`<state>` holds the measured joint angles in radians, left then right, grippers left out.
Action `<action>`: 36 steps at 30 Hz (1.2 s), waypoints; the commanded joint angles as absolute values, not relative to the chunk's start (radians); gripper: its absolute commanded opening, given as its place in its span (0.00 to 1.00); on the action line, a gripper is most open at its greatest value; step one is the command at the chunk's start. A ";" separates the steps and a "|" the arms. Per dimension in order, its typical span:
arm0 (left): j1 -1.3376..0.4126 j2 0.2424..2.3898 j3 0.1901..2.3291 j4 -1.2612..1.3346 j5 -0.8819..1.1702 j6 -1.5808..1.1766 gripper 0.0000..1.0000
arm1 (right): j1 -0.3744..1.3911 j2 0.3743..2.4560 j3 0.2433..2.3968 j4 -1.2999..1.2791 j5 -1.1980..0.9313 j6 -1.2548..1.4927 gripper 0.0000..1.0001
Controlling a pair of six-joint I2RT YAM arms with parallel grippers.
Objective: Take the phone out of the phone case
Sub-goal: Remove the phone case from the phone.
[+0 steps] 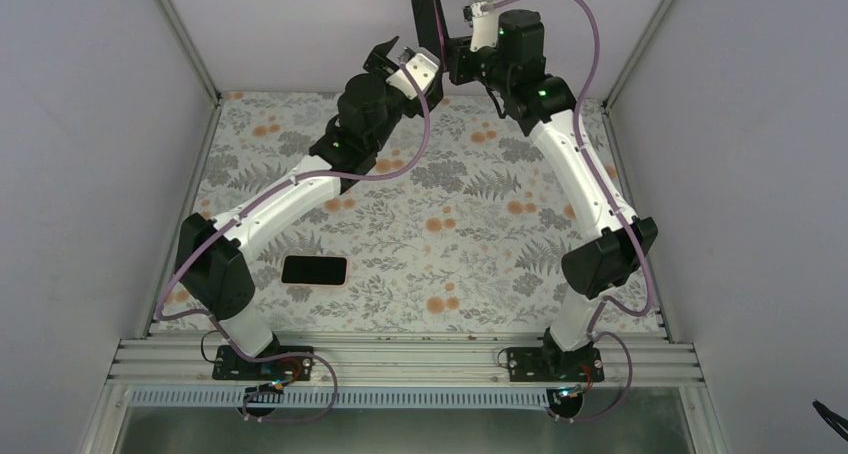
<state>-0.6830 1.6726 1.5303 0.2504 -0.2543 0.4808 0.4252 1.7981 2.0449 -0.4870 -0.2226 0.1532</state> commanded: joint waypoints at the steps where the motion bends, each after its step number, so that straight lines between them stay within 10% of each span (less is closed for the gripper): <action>1: -0.696 1.655 1.509 0.242 -0.217 0.455 1.00 | 0.457 1.744 2.056 -0.381 -0.243 0.160 0.03; 36: -0.701 1.641 1.489 0.320 -0.317 0.465 1.00 | 0.481 1.736 2.039 -0.379 -0.250 0.169 0.03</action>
